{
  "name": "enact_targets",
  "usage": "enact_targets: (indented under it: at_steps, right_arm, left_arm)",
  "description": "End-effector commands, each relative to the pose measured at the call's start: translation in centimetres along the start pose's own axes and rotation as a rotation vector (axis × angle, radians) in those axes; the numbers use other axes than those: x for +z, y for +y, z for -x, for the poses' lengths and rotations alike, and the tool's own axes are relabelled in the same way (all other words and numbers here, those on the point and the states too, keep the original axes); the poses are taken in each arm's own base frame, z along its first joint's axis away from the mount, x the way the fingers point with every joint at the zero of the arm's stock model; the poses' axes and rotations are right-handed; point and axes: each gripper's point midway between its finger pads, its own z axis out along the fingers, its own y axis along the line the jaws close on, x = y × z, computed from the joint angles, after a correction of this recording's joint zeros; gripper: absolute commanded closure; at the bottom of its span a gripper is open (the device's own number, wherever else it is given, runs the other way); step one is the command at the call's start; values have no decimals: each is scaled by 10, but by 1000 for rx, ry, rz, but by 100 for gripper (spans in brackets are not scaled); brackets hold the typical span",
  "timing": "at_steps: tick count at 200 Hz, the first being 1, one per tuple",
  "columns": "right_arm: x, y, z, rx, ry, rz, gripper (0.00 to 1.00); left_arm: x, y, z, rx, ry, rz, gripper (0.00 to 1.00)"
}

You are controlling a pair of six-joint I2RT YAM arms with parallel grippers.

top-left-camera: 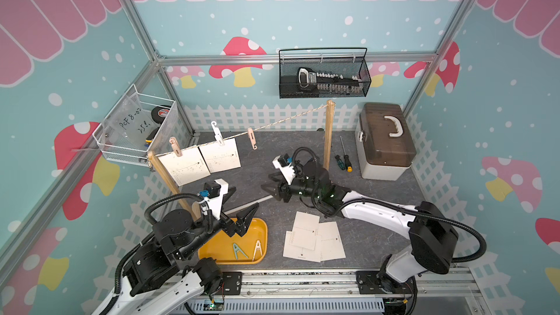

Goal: Remove the postcards from the strings
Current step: Remove the clamp from the clothesline.

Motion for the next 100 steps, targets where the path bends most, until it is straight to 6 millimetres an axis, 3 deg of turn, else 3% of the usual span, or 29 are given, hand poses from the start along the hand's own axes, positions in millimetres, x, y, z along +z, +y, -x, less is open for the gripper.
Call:
enact_targets:
  at_steps: [1,19,45,70,100]
  right_arm:
    - [-17,16,27,-142,-42,88,40]
    - [-27,12,47,-234,-88,82,27]
    - [-38,22,68,-404,-139,176,25]
    - [-45,27,95,-428,-177,278,25]
    - [-39,21,108,-424,-184,336,22]
  left_arm:
    - [18,-16,9,7,18,-85,1]
    - [35,-21,8,-31,70,-133,1]
    - [45,-21,9,-118,106,-202,1]
    - [38,-29,8,-134,112,-266,1]
    - [20,-31,2,-137,123,-262,1]
